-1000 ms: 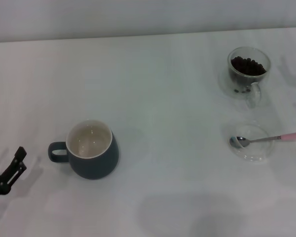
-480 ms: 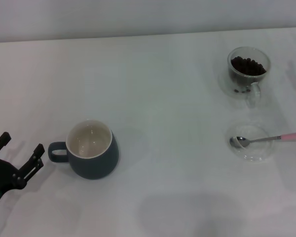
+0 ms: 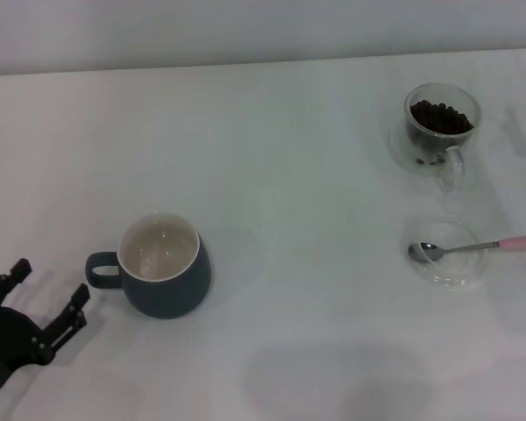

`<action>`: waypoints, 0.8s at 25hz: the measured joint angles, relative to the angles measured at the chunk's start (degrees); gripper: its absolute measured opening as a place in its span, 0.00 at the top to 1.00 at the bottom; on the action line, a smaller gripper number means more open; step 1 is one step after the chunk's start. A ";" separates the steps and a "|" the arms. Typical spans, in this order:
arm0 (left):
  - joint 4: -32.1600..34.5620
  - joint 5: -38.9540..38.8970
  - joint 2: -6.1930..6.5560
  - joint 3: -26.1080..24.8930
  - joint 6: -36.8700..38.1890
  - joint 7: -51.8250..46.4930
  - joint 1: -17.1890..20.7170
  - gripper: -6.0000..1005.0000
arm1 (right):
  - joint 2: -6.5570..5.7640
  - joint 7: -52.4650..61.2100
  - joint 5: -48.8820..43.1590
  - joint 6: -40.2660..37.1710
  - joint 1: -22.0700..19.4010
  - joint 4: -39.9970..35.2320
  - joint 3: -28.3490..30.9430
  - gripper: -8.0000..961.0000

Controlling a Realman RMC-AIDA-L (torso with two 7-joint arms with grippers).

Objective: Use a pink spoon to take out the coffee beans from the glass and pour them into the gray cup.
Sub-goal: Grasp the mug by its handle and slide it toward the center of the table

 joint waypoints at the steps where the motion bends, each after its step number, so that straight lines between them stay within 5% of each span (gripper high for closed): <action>1: 0.07 0.70 0.00 0.01 -0.06 0.01 -0.02 0.13 | 0.01 0.00 0.00 -0.16 0.16 0.00 0.00 0.09; 20: -0.64 2.02 -0.35 -0.53 3.99 -0.11 -2.93 0.13 | 0.11 0.40 -0.23 -0.13 -0.15 0.00 -0.03 0.09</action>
